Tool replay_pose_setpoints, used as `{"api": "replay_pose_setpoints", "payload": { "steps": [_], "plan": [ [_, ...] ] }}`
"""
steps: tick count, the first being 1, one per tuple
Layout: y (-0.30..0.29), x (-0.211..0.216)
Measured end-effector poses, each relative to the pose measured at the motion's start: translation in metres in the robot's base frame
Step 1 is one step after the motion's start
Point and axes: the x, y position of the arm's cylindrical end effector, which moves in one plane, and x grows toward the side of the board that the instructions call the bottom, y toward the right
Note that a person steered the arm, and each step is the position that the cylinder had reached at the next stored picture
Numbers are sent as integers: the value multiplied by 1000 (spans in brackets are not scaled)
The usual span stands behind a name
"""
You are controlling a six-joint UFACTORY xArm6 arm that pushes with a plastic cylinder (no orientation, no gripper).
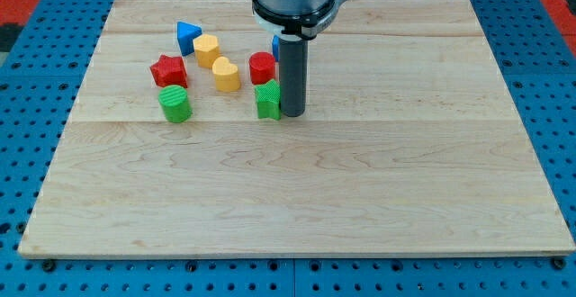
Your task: Slightly push the cube to the left
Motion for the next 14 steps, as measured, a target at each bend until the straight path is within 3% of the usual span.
{"api": "replay_pose_setpoints", "payload": {
  "steps": [4, 6, 10, 14],
  "plan": [
    [14, 32],
    [147, 37],
    [163, 29],
    [93, -108]
  ]
}}
